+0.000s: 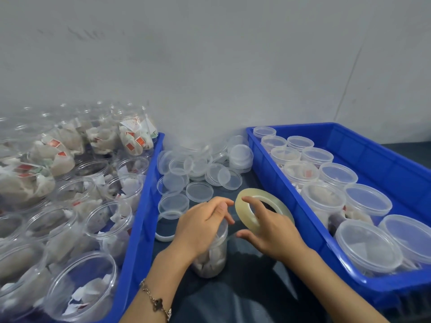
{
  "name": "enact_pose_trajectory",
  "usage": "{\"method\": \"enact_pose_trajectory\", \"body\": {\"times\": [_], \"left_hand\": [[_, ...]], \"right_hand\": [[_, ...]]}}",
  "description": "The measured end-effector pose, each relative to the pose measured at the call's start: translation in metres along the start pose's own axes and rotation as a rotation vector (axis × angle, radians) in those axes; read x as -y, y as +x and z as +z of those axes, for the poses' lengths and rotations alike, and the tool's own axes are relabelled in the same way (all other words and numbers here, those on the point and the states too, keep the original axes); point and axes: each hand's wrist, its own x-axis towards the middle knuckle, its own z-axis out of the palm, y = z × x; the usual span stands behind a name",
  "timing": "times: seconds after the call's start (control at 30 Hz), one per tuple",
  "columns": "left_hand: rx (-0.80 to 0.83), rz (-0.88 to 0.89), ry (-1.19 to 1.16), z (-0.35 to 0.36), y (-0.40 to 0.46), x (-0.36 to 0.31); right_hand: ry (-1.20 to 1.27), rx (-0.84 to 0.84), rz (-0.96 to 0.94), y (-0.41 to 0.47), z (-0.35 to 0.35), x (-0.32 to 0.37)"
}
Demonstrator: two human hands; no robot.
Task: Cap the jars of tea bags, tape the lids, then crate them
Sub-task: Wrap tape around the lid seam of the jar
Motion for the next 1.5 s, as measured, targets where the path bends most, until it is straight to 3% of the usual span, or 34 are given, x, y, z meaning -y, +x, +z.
{"method": "enact_pose_trajectory", "body": {"times": [0.23,0.33,0.43,0.5,0.6,0.73,1.03,1.4,1.5], "left_hand": [[0.052,0.011,-0.017,0.000,0.002,0.004],[0.039,0.069,0.295,0.006,0.003,0.007],[0.112,-0.127,0.701,0.017,0.006,0.009],[0.070,-0.168,0.771,0.022,0.006,0.007],[-0.018,-0.099,0.811,0.022,0.007,0.007],[-0.011,-0.097,0.799,0.021,0.007,0.007],[-0.086,-0.138,0.773,0.025,0.009,-0.001],[-0.151,-0.186,0.756,0.027,0.011,-0.005],[-0.133,-0.032,0.781,0.040,-0.003,-0.024]], "right_hand": [[0.142,0.175,0.172,0.022,0.013,0.004],[0.139,0.178,0.221,0.021,0.014,0.000],[0.090,0.147,0.221,0.022,0.015,0.001],[0.060,0.136,0.208,0.024,0.014,0.000],[0.028,0.062,0.122,0.024,0.012,-0.002],[-0.007,0.011,0.044,0.025,0.010,-0.001],[0.162,-0.091,0.163,0.029,0.020,0.004],[0.249,-0.036,0.214,0.049,0.030,0.003],[0.271,-0.090,0.436,0.074,0.031,-0.020]]}}
